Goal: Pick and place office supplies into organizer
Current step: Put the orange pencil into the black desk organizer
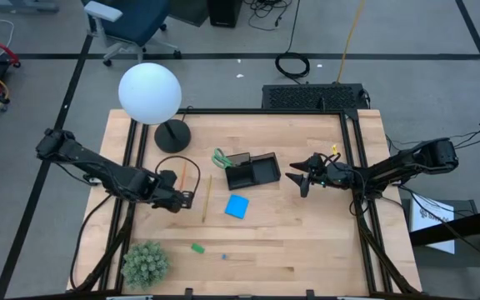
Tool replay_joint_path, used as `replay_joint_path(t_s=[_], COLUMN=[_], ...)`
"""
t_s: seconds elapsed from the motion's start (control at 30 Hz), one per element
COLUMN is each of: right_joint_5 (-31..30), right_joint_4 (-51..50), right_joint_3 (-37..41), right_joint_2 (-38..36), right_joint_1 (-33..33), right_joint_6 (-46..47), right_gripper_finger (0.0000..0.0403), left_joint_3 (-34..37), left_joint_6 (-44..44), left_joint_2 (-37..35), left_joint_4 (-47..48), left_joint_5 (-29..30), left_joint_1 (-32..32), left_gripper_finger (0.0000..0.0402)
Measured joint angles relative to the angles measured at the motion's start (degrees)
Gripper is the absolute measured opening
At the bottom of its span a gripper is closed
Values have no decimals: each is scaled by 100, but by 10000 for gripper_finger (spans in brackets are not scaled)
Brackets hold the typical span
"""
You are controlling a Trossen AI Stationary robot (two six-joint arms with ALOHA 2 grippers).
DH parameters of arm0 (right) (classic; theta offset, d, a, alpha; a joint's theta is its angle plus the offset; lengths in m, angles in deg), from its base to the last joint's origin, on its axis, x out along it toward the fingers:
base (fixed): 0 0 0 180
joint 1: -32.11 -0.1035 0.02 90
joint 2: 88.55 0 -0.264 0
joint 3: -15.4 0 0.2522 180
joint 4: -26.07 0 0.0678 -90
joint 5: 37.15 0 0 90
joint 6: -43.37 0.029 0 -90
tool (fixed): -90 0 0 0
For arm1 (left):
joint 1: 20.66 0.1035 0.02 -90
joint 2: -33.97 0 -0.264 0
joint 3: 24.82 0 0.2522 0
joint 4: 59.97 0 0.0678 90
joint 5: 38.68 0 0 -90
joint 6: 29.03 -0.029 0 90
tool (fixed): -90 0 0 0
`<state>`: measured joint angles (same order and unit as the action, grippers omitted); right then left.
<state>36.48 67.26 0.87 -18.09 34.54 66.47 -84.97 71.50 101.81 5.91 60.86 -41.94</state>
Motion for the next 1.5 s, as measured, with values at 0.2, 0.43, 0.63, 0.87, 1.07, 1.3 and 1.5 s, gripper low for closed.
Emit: replay_joint_path(t_s=[0.2, 0.43, 0.63, 0.87, 1.07, 1.3, 1.5], right_joint_5=[1, 0, 1, -11, 10, -26, -154], right_joint_4=[1, 1, 1, 25, 489, 860, 919], right_joint_3=[0, 1, 1, 1, 0, -1, -1], right_joint_2=[0, 0, 0, 0, 2, 2, -2], right_joint_1=[-1, -1, -2, 21, 11, 22, 22], right_joint_6=[0, 2, 0, 101, 1928, 4033, 4336], right_gripper_finger=[217, 217, 217, 217, 217, 217, 217], left_joint_3=[0, -2, -2, -2, -2, -7, -7], left_joint_6=[-238, -488, -784, -1417, -1856, -2101, -2203], left_joint_2=[-328, -542, -717, -990, -1149, -1166, -1166], left_joint_4=[-257, -620, -930, -1679, -2137, -2652, -2974], left_joint_5=[256, 517, 671, 1279, 1597, 1645, 1638], left_joint_1=[0, 0, -2, -2, 0, 0, 0], left_gripper_finger=[0, 0, 0, 0, 0, 0, 1])
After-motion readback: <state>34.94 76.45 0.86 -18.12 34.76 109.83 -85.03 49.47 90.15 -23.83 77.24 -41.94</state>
